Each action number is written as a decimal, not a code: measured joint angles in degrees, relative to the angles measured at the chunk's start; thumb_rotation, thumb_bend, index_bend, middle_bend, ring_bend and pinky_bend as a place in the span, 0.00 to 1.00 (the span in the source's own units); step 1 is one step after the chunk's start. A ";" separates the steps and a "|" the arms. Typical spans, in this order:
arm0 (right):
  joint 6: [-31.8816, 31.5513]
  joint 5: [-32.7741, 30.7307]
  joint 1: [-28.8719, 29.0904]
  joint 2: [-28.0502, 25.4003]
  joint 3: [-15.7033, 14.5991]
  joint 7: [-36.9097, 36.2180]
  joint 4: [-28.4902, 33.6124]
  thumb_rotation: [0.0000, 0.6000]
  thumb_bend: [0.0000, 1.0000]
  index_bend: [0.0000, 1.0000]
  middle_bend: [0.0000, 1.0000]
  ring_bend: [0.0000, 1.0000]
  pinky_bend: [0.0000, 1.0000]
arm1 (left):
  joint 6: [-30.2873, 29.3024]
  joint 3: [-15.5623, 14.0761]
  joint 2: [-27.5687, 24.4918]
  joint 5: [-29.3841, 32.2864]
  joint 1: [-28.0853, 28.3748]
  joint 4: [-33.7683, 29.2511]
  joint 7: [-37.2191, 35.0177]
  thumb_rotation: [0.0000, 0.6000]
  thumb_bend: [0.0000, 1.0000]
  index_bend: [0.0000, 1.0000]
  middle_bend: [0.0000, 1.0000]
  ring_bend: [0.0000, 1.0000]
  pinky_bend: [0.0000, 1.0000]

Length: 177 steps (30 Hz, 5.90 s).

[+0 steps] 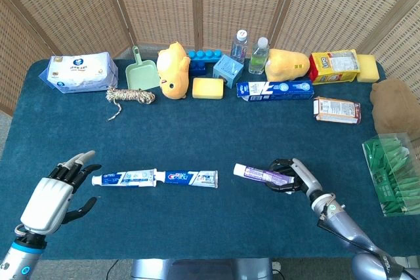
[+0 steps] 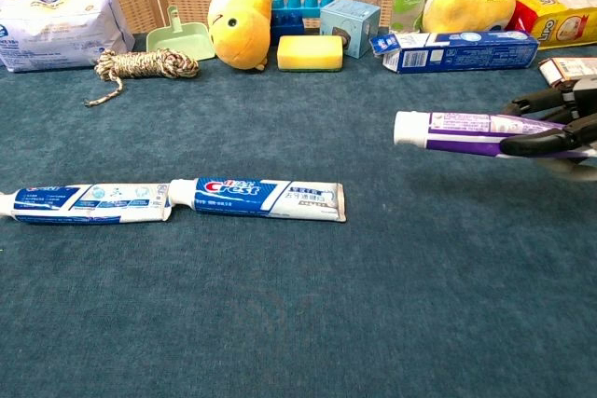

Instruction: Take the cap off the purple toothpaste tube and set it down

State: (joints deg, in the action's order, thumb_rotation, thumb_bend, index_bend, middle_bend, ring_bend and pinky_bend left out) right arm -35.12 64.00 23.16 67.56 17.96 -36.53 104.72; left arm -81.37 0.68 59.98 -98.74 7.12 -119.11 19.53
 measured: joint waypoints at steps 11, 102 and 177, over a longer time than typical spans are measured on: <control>8.03 8.13 -0.99 -1.66 0.57 -16.73 1.57 1.00 0.38 0.91 0.80 0.78 0.87 | 4.62 1.39 4.90 -1.89 4.45 1.95 3.81 1.00 0.25 0.25 0.16 0.16 0.26; 14.17 18.27 10.64 1.75 -4.01 -41.26 7.09 1.00 0.39 0.91 0.80 0.78 0.88 | 11.18 -1.20 29.15 -2.91 18.58 13.81 -2.48 1.00 0.33 0.41 0.24 0.21 0.36; 2.27 24.58 19.85 -0.64 -15.70 -58.16 3.78 1.00 0.39 0.91 0.80 0.78 0.88 | 9.24 -1.97 25.89 -4.16 20.20 12.11 -4.41 1.00 0.37 0.13 0.12 0.12 0.30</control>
State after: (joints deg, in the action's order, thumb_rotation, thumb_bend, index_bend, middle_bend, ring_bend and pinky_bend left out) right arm -32.86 88.58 43.01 66.92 2.26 -94.69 108.50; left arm -72.13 -1.29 85.87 -102.90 27.32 -107.00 15.12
